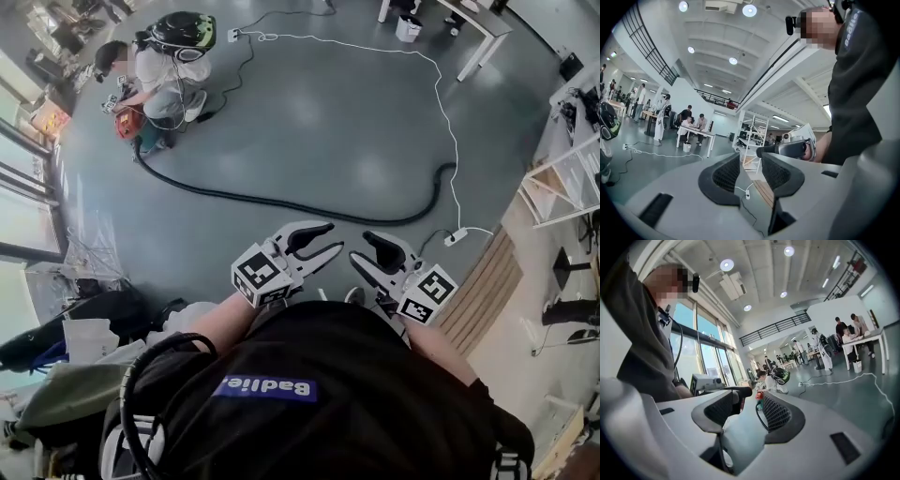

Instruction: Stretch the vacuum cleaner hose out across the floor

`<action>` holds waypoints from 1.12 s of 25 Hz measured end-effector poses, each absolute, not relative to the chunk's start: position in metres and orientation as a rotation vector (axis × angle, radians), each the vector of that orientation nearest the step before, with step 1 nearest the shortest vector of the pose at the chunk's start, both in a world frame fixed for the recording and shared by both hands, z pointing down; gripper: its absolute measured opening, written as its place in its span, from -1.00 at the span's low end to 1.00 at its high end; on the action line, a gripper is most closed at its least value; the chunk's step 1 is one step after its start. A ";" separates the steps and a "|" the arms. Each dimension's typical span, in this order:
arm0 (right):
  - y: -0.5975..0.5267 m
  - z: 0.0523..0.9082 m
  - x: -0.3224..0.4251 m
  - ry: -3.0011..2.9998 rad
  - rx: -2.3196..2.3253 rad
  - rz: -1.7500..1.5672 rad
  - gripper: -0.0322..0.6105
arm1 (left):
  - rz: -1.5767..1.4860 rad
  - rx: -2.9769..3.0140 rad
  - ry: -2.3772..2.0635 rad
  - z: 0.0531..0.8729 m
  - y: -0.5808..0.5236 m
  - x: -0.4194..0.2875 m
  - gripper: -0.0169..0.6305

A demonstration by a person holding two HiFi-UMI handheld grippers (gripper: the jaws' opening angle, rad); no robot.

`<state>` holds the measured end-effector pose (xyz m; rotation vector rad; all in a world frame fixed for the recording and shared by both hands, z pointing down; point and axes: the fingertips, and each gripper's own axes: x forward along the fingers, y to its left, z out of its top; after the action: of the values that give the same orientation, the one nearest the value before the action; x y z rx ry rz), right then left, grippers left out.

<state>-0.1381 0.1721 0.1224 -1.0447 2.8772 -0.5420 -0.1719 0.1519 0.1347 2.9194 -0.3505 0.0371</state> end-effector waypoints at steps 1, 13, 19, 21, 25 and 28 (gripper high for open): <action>0.173 0.124 -0.147 2.906 -1.066 -0.514 -0.27 | 0.038 2.917 -0.355 0.136 0.151 -0.180 -0.48; 0.211 0.109 -0.163 2.840 -1.214 -0.428 -0.88 | -0.007 2.964 -0.391 0.108 0.183 -0.207 -0.92; 0.218 0.105 -0.159 2.860 -1.158 -0.402 -0.88 | 0.003 2.990 -0.352 0.104 0.200 -0.185 -0.92; 0.219 0.104 -0.155 2.864 -1.142 -0.396 -0.88 | 0.011 2.985 -0.363 0.104 0.200 -0.181 -0.92; 0.217 0.105 -0.146 2.867 -1.139 -0.396 -0.89 | 0.022 2.983 -0.382 0.106 0.198 -0.173 -0.92; 0.214 0.106 -0.142 2.854 -1.142 -0.409 -0.89 | 0.024 2.969 -0.404 0.109 0.194 -0.171 -0.92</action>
<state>-0.1424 0.2139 0.1059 -1.1424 2.8538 -0.4087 -0.1706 0.1938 0.1089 2.9692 -0.4038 0.0242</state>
